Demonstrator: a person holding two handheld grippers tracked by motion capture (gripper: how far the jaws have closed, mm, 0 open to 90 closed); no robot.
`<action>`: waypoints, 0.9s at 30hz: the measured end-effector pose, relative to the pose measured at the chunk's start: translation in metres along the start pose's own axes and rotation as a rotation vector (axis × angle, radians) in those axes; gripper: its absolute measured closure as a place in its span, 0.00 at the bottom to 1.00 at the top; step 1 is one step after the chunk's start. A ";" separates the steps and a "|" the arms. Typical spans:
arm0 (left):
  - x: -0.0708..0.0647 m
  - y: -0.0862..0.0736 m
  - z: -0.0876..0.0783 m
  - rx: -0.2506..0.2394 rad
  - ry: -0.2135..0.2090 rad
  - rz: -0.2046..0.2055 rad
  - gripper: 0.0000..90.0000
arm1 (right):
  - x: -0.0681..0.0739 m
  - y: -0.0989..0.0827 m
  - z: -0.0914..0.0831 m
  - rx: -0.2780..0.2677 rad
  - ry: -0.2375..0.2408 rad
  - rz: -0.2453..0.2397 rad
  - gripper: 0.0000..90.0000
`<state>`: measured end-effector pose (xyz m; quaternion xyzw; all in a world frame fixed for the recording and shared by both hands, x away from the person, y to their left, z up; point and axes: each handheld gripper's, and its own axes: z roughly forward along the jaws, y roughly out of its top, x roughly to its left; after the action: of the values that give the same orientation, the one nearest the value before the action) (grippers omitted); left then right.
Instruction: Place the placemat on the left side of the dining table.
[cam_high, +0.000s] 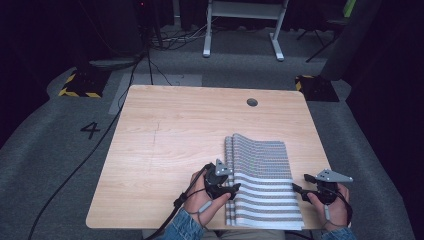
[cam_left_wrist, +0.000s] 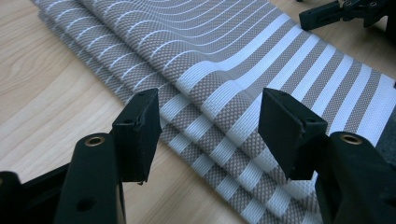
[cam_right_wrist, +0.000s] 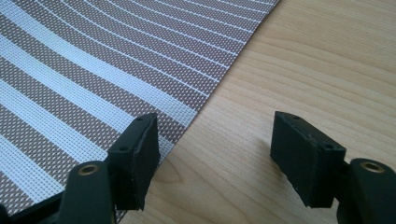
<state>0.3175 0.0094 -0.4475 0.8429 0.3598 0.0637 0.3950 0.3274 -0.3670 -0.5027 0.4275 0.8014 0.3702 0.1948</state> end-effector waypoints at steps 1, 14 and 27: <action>0.000 0.000 0.003 0.006 -0.003 -0.003 0.44 | 0.000 0.000 0.000 0.000 0.001 0.001 0.36; 0.001 -0.002 0.027 0.059 -0.055 -0.032 0.38 | 0.000 0.000 0.000 -0.003 0.003 0.005 0.36; -0.014 -0.007 0.045 0.087 -0.075 -0.024 0.24 | 0.000 0.000 0.000 -0.003 0.002 0.004 0.36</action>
<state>0.3211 -0.0249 -0.4803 0.8567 0.3572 0.0117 0.3719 0.3275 -0.3664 -0.5027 0.4285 0.8002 0.3722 0.1940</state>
